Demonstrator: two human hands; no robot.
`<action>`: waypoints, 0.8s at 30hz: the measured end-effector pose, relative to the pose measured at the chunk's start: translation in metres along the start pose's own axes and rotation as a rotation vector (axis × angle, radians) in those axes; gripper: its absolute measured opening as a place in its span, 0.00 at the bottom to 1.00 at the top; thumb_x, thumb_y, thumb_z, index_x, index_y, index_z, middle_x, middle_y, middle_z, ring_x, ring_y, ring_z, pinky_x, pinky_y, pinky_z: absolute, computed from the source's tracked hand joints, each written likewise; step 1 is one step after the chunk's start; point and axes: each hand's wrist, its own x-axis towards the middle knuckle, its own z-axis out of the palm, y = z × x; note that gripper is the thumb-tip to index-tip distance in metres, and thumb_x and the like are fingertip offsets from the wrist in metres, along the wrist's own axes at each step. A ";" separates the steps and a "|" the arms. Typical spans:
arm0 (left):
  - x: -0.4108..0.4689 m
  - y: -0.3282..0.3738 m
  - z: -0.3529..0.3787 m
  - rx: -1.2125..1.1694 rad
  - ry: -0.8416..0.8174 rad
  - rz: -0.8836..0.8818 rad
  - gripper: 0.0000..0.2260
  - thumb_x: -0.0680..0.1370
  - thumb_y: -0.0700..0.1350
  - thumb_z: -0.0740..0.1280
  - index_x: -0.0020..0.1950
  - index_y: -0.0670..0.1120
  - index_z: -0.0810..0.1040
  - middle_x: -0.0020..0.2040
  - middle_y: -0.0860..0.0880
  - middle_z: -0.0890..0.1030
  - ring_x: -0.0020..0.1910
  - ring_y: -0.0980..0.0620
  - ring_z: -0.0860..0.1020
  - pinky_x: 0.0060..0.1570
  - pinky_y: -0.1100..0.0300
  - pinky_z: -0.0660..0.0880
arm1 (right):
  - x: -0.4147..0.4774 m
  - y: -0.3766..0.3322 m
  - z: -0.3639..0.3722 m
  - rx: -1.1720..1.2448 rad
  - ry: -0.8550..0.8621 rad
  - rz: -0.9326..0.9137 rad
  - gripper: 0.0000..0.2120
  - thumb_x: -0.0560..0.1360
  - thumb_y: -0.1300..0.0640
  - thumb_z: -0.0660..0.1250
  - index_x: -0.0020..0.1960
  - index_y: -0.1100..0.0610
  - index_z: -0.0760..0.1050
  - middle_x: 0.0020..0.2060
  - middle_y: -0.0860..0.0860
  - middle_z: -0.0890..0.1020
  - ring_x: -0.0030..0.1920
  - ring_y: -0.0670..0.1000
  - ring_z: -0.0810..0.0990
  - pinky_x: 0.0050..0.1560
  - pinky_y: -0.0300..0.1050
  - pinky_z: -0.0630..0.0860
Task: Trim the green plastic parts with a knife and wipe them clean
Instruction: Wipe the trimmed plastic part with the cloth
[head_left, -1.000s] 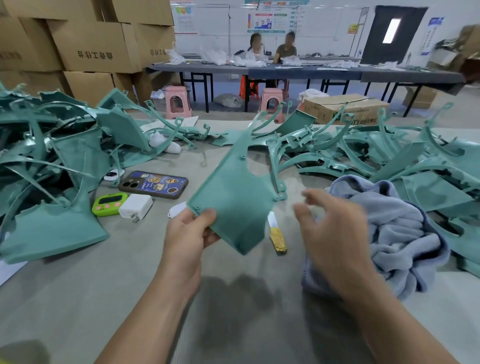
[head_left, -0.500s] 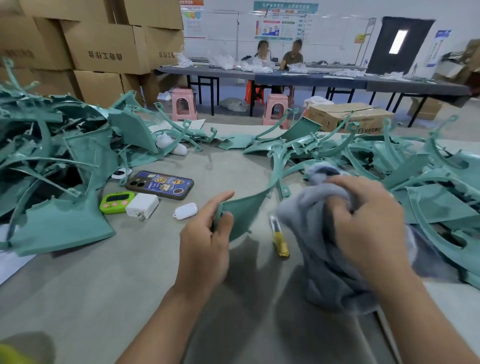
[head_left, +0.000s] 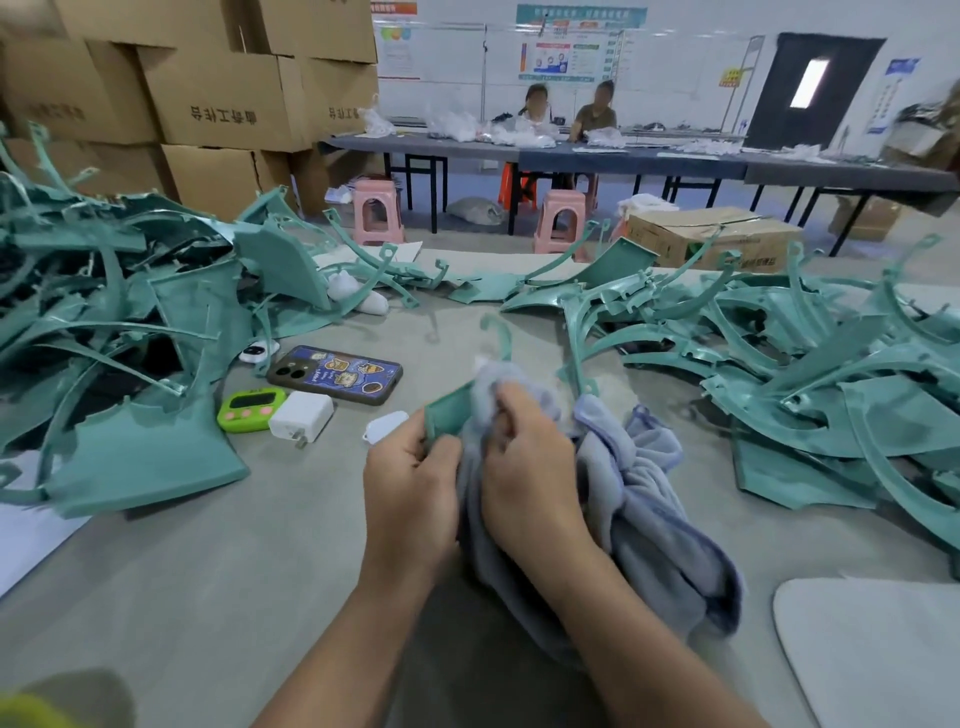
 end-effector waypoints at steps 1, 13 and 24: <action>0.001 0.000 -0.002 -0.051 0.023 -0.050 0.06 0.72 0.45 0.66 0.41 0.44 0.81 0.31 0.48 0.76 0.32 0.52 0.70 0.31 0.58 0.67 | -0.004 0.005 0.000 -0.117 -0.152 -0.066 0.15 0.82 0.61 0.62 0.37 0.56 0.65 0.26 0.51 0.68 0.28 0.44 0.68 0.29 0.36 0.67; 0.002 0.005 -0.016 0.476 0.011 0.599 0.27 0.69 0.33 0.57 0.50 0.61 0.85 0.61 0.61 0.82 0.64 0.58 0.77 0.72 0.46 0.68 | 0.023 0.039 -0.054 -0.241 0.287 0.126 0.13 0.79 0.56 0.61 0.36 0.53 0.67 0.31 0.45 0.73 0.35 0.50 0.70 0.36 0.48 0.63; -0.003 -0.002 -0.010 0.715 -0.008 0.807 0.19 0.75 0.36 0.58 0.46 0.49 0.89 0.71 0.44 0.74 0.74 0.40 0.67 0.78 0.42 0.54 | 0.009 0.019 -0.044 -0.342 0.077 -0.265 0.05 0.79 0.51 0.60 0.48 0.45 0.74 0.41 0.43 0.78 0.44 0.47 0.74 0.46 0.43 0.70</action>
